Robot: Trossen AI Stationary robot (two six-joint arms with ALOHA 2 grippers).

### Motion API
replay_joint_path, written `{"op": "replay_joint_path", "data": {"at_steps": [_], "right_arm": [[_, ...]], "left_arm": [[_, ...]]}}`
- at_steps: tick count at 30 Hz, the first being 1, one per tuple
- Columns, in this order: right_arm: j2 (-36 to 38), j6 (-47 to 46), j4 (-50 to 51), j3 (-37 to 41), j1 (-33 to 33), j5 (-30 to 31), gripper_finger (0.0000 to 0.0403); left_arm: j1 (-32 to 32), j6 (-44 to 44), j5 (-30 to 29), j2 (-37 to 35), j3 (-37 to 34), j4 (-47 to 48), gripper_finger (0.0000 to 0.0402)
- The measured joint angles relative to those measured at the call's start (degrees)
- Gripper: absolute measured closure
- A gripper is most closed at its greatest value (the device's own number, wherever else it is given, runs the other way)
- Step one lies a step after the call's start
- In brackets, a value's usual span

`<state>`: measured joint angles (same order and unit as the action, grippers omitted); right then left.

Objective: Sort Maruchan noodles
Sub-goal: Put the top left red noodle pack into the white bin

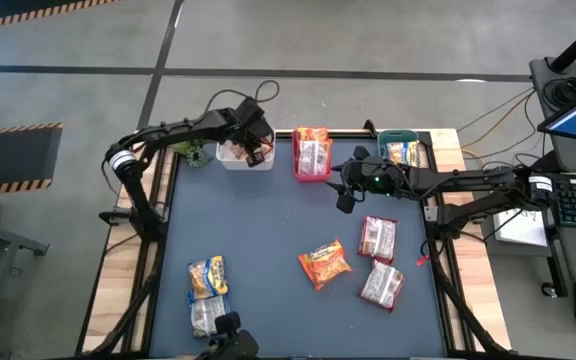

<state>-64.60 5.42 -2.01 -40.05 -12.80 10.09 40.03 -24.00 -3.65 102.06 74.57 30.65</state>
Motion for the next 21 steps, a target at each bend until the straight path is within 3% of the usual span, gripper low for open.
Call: {"op": "replay_joint_path", "data": {"at_steps": [3, 8, 11, 15, 21], "right_arm": [[0.0, 0.12, -0.02, 0.0, 0.0, 0.16, 0.0197], [0.0, 0.12, -0.02, 0.0, 0.0, 0.42, 0.0197], [0.0, 0.12, 0.02, 0.0, 0.0, 0.42, 0.0197], [0.0, 0.12, 0.01, 0.0, 0.0, 0.42, 0.0197], [0.0, 0.15, 0.02, 0.0, 0.0, 0.42, 0.0197]], "left_arm": [[0.44, -1.03, -1.9, -1.59, 0.01, -1.24, 0.0394], [2.3, -0.71, -12.07, -1.37, -0.71, -1.79, 0.0401], [3.52, 2.41, -13.87, 0.28, -1.69, -2.0, 0.0401], [3.75, 5.19, -12.97, 2.18, -2.71, -2.71, 0.0401], [1.88, -0.75, -3.73, 2.29, -2.79, -2.65, 0.0402]]}}
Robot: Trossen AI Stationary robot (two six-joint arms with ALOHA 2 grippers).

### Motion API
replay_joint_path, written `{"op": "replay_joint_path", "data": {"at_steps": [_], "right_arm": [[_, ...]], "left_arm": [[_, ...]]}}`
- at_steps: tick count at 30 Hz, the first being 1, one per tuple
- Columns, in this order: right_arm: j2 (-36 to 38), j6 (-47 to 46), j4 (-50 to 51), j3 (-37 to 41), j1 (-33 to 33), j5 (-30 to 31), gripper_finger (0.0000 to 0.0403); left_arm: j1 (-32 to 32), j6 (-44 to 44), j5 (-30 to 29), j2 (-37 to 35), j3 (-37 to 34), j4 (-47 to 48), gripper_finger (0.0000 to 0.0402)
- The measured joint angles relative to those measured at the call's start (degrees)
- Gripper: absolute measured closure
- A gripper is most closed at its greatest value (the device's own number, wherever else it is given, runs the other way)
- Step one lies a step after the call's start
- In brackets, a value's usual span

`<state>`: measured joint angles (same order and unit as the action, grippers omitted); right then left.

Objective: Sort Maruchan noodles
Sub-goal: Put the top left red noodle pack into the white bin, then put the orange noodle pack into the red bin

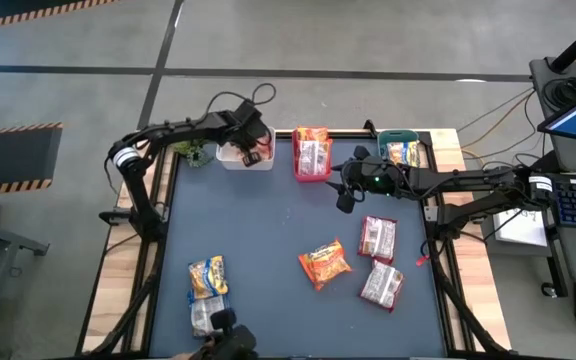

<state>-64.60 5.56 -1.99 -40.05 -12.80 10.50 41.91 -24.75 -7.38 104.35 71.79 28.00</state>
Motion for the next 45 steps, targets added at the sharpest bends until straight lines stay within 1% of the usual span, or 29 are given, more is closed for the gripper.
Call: {"op": "replay_joint_path", "data": {"at_steps": [5, 10, 14, 19, 21, 23, 26, 28, 31, 32, 34, 36, 38, 41, 45], "right_arm": [[0.0, 0.0, -0.01, 0.0, 0.0, 0.0, 0.0197], [0.0, 0.0, 0.0, 0.0, 0.0, 0.0, 0.0197], [0.0, 0.0, 0.01, 0.0, 0.0, 0.0, 0.0197], [0.02, 0.0, 0.01, 0.0, 0.0, 0.0, 0.0197], [0.02, 0.0, 0.05, 0.0, 0.0, 0.0, 0.0197], [0.02, 0.0, 0.06, 0.0, 0.0, 0.0, 0.0197], [0.02, -0.36, 0.04, 0.0, 0.0, 0.0, 0.0197], [0.02, -1.48, 0.05, 0.0, 0.0, 0.0, 0.0197], [0.02, -4.34, 0.55, 0.0, 0.09, -0.63, 0.0197], [0.01, -5.6, 0.78, 0.0, 0.24, -1.88, 0.0197], [-0.09, -8.17, 1.52, 0.0, 0.82, -6.55, 0.0197], [-0.28, -10.91, 2.28, 0.0, 1.99, -11.48, 0.0197], [-0.46, -13.64, 2.31, 0.0, 3.71, -14.24, 0.0197], [-0.46, -18.25, 2.91, -0.43, 6.5, -15.26, 0.0197], [-0.46, -25.04, 8.97, -3.65, 10.13, -16.65, 0.0207]], "left_arm": [[0.02, -1.74, 2.6, -0.46, 2.43, -0.22, 0.0402], [0.0, -2.0, 3.82, -0.46, 2.29, 1.33, 0.0402], [0.02, -2.04, 5.95, -0.04, 0.89, 1.57, 0.0402], [0.02, 0.54, 5.09, 1.21, -2.03, -2.85, 0.0401], [0.02, 1.16, 5.1, 1.12, -2.12, -3.27, 0.0401], [-0.17, 1.67, 5.09, 0.52, -1.65, -2.8, 0.0401], [-1.24, 3.32, 5.46, -2.23, 0.19, -2.47, 0.0401], [-2.3, 5.04, 7.45, -4.5, 0.87, -1.24, 0.0401], [-4.81, 9.79, 13.11, -7.89, 0.49, -0.93, 0.0401], [-6.04, 11.48, 15.04, -9.15, 0.16, -1.05, 0.0401], [-8.83, 14.7, 17.89, -11.56, -0.89, -2.52, 0.0401], [-12.4, 16.54, 18.35, -13.52, -2.84, -3.63, 0.0401], [-16.5, 16.91, 18.33, -15.29, -5.24, -6.78, 0.0401], [-22.69, 16.79, 18.53, -18.28, -9.58, -13.32, 0.0401], [-29.68, 17.37, 18.43, -21.34, -16.08, -22.98, 0.0401]]}}
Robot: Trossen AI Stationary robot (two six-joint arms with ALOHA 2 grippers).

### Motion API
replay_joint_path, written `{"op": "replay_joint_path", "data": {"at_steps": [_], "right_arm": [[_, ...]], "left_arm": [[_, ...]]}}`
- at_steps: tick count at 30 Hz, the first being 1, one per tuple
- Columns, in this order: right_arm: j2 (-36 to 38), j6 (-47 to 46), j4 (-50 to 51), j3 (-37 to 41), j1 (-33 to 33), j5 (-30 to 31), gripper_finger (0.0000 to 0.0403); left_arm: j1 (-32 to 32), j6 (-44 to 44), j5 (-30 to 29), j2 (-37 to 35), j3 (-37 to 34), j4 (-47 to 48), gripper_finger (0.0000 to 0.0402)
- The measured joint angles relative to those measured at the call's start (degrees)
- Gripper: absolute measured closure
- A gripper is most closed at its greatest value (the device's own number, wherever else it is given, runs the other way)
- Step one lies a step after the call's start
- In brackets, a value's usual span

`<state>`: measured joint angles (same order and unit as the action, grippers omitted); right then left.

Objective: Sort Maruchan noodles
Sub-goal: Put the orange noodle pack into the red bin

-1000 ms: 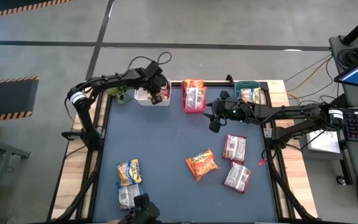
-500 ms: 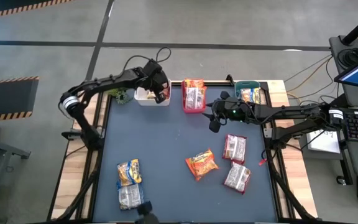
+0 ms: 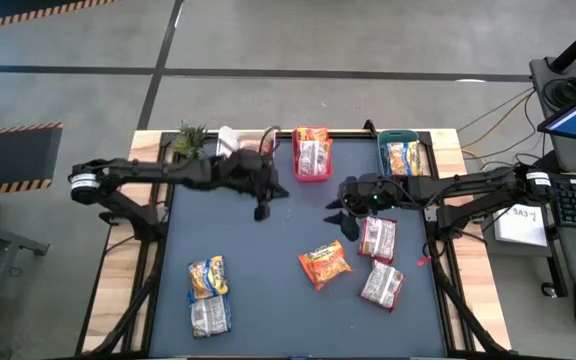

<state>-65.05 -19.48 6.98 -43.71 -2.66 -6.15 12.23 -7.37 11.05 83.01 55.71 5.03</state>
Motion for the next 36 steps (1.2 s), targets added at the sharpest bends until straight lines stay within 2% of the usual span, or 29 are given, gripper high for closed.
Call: {"op": "replay_joint_path", "data": {"at_steps": [4, 8, 11, 16, 21, 27, 30, 36], "right_arm": [[0.02, -5.3, 9.06, -3.49, 3.54, -4.9, 0.024], [0.02, -10.66, 14.88, -5.4, 6.36, -5.72, 0.0295], [0.02, -13.94, 15.41, -5.5, 7.56, -5.8, 0.0338], [-0.94, -15.49, 14.74, -5.7, 8.23, -5.89, 0.0388], [-6.49, -14.02, 13.47, -6.81, 8.28, -6.18, 0.0393], [-14.51, -6.68, 17.61, -10.3, 8.63, -11.56, 0.0394], [-17.97, -1.62, 22.19, -10.66, 9.07, -11.87, 0.0394], [-23.3, 0.7, 21.53, -10.38, 9.03, -11.96, 0.0394]], "left_arm": [[-5.19, 0.74, -1.62, -2.92, -5.66, -9.45, 0.0401], [-7.85, 1.18, -9.05, -4.63, -10.11, -15.99, 0.0401], [-8.1, 2.75, -12.19, -4.89, -12.25, -21.69, 0.0401], [-8.07, 5.0, -12.68, -3.74, -12.77, -24.1, 0.0401], [-8.2, 6.04, -12.65, -2.51, -12.31, -24.54, 0.0401], [-8.2, 7.89, -12.65, -2.48, -12.29, -24.12, 0.0401], [-8.22, 8.17, -12.65, -2.48, -12.29, -24.27, 0.0401], [-8.31, 8.28, -12.61, -2.48, -12.29, -24.05, 0.0401]]}}
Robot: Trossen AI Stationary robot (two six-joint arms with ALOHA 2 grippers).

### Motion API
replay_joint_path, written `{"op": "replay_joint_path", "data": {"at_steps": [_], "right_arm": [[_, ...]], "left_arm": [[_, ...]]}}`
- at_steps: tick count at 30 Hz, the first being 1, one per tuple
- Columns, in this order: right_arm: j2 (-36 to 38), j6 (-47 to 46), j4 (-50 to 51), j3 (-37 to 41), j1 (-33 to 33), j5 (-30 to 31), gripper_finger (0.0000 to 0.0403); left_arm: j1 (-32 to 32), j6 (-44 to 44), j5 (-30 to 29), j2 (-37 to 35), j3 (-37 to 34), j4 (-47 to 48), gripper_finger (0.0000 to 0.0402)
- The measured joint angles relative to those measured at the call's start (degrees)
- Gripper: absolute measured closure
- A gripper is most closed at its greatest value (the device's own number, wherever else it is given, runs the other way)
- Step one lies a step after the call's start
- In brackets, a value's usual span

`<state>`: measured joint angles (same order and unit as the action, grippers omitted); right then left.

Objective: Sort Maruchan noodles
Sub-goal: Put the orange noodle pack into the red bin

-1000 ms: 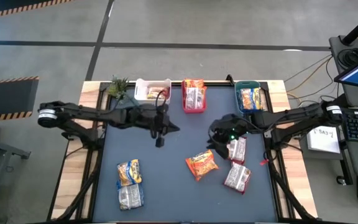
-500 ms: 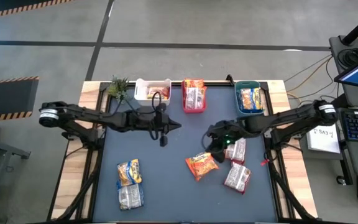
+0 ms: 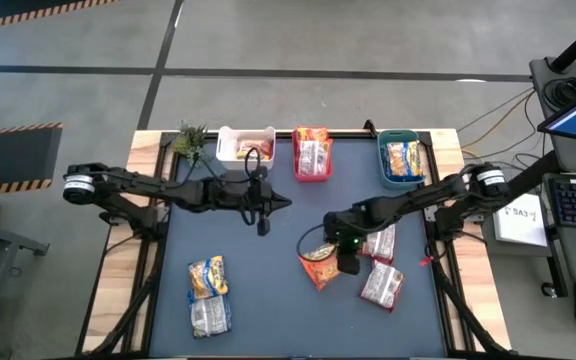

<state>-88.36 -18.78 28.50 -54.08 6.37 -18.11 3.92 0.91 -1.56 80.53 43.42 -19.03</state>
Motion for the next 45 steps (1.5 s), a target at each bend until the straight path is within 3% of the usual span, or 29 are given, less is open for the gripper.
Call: {"op": "replay_joint_path", "data": {"at_steps": [4, 12, 14, 23, 28, 38, 45], "right_arm": [[-1.43, 0.37, -4.11, -0.04, -0.16, 2.03, 0.0394], [-1.01, -0.35, -13.48, 0.04, -4.68, 19.92, 0.0394], [-0.92, 0.27, -13.39, 0.07, -6.4, 21.41, 0.0394], [3.24, 0.15, -4.56, 0.08, -9.8, 11.5, 0.0394], [6.94, -2.57, 0.78, 0.11, -9.11, 6.26, 0.0394], [11.41, -0.09, 0.65, 0.62, -5.49, 6.08, 0.0394], [12.51, 1.83, 1.05, 0.92, -5.51, 6.36, 0.0394]], "left_arm": [[0.0, 0.0, 0.0, 0.0, 0.0, 0.26, 0.0401], [0.0, -0.22, 0.05, 0.0, -0.04, 0.65, 0.0401], [0.0, 0.14, 0.07, 0.0, -0.03, 1.96, 0.0402], [-3.11, 5.62, 0.2, 0.51, -1.22, 7.86, 0.0402], [-6.39, 6.5, 0.37, 5.48, -3.66, -2.42, 0.0402], [-7.63, 6.45, 1.13, 23.0, 1.16, -21.81, 0.0402], [-7.63, 6.27, 2.58, 31.01, 4.93, -24.35, 0.0402]]}}
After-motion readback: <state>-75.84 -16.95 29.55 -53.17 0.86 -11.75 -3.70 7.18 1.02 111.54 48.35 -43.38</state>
